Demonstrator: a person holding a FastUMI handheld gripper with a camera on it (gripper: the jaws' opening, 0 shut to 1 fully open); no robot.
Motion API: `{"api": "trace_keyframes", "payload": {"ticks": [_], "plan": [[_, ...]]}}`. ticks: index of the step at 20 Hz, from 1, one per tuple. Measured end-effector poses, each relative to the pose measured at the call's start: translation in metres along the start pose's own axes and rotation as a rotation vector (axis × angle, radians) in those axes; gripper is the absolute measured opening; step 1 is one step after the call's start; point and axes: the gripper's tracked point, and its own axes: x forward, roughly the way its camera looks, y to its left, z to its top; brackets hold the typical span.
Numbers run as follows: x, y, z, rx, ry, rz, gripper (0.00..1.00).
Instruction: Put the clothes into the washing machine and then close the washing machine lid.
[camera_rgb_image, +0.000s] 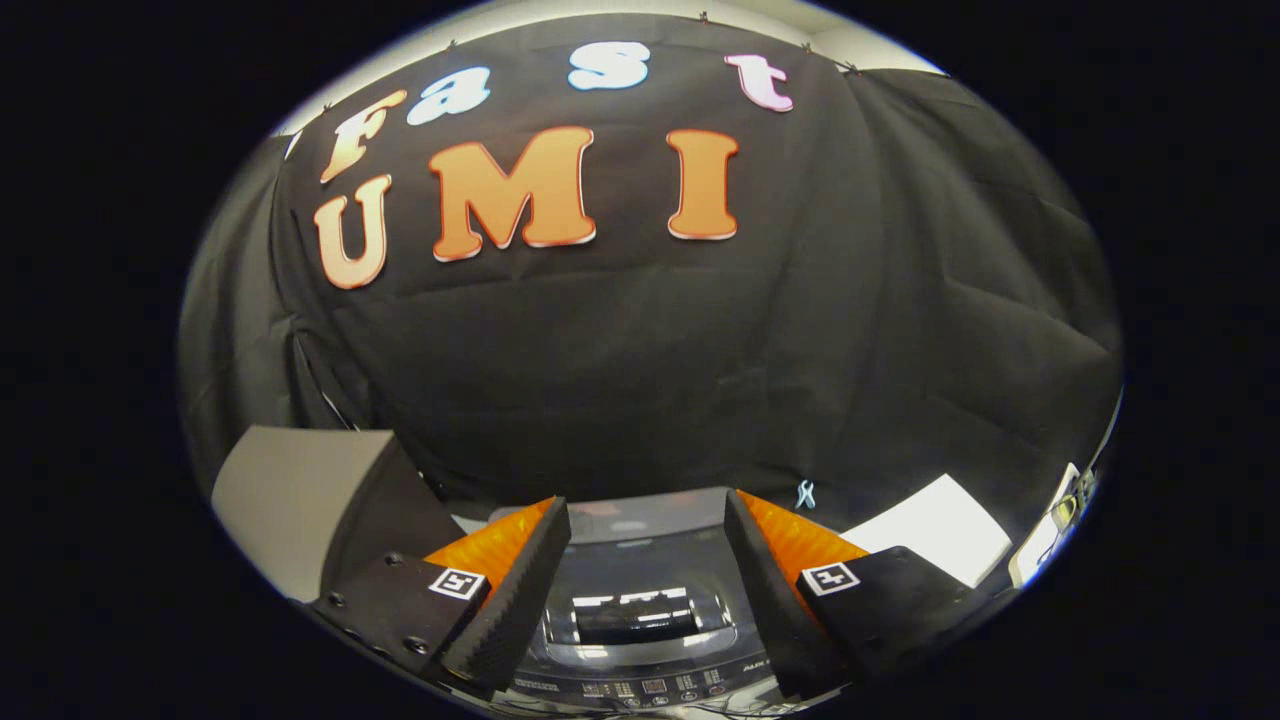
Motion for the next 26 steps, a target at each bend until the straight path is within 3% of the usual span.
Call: {"api": "trace_keyframes", "payload": {"ticks": [6,11,17,26], "plan": [[-0.038,0.000,0.093,0.012,-0.142,0.012,0.99],[-0.067,-0.005,0.143,0.043,-0.220,0.016,0.99],[-0.088,-0.017,0.167,0.050,-0.271,-0.006,1.00],[-0.093,-0.014,0.166,0.049,-0.274,-0.001,1.00]]}}
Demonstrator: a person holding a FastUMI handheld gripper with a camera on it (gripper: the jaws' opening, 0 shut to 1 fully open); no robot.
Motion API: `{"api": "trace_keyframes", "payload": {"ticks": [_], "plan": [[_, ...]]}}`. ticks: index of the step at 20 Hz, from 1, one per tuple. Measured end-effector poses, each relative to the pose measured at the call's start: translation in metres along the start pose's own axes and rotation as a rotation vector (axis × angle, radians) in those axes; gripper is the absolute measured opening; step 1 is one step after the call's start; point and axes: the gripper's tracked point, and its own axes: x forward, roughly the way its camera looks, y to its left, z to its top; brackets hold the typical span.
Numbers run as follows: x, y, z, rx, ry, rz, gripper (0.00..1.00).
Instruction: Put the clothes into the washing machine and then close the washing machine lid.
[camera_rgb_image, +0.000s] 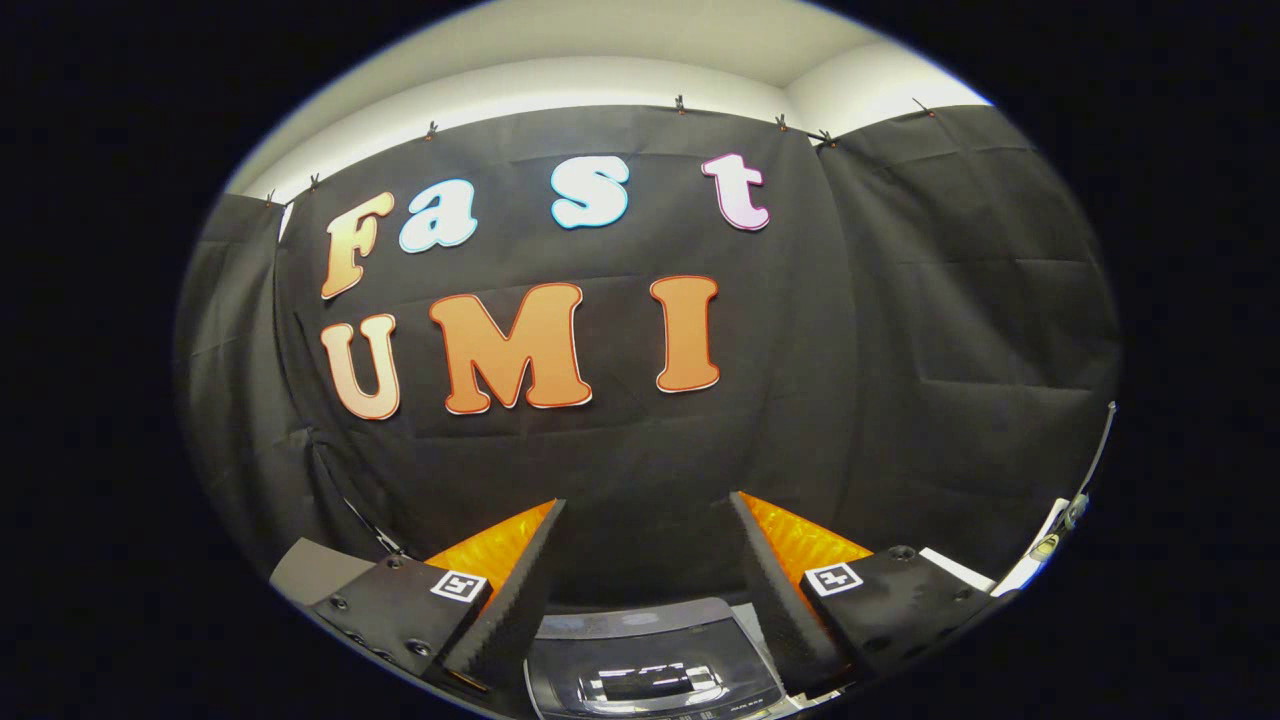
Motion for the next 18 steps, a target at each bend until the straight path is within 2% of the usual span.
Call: {"api": "trace_keyframes", "payload": {"ticks": [18], "plan": [[-0.0039,0.0048,-0.0022,-0.004,-0.001,-0.005,1.00]]}}
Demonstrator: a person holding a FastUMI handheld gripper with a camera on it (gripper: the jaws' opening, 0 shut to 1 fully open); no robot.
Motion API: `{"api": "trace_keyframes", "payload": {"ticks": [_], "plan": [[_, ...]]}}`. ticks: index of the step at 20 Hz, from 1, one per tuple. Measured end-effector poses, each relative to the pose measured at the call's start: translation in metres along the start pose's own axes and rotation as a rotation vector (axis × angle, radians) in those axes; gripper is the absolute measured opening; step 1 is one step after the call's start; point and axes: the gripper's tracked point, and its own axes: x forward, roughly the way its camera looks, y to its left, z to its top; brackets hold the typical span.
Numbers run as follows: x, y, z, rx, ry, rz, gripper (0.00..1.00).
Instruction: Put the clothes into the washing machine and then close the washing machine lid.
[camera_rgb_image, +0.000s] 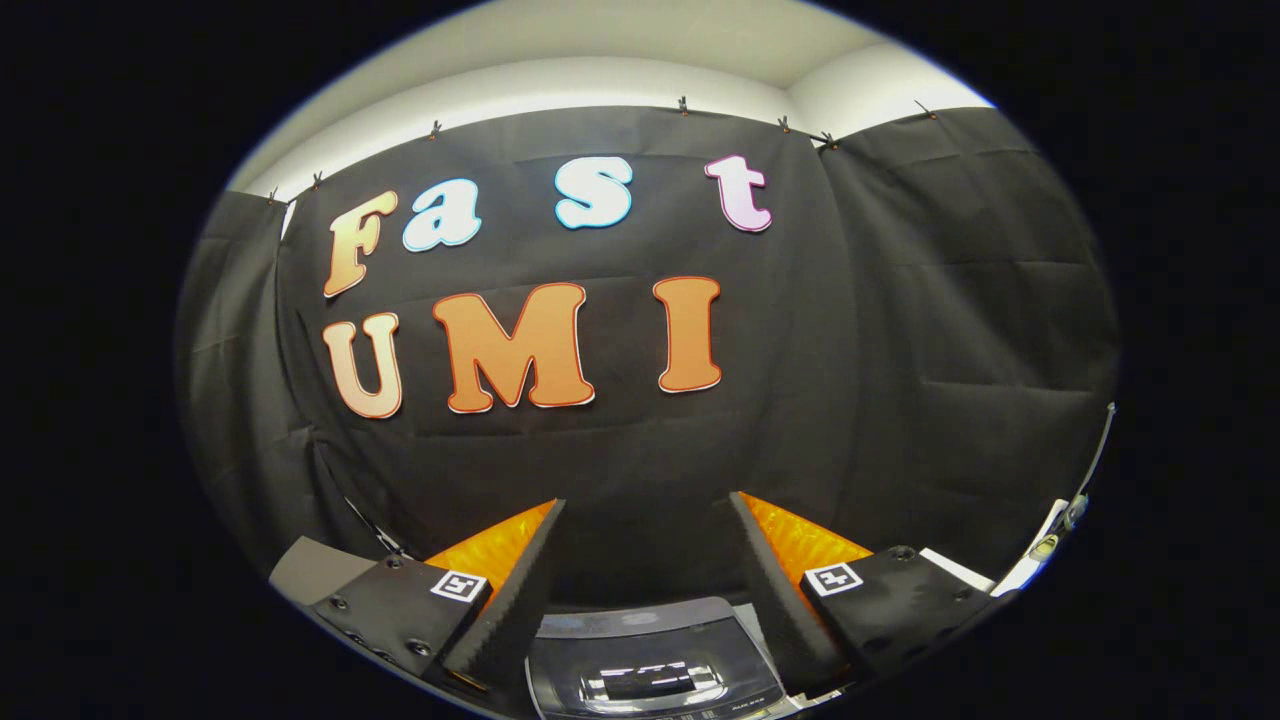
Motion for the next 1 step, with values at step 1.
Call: {"api": "trace_keyframes", "payload": {"ticks": [1], "plan": [[-0.0011,-0.0008,-0.0002,0.000,0.000,-0.003,1.00]]}}
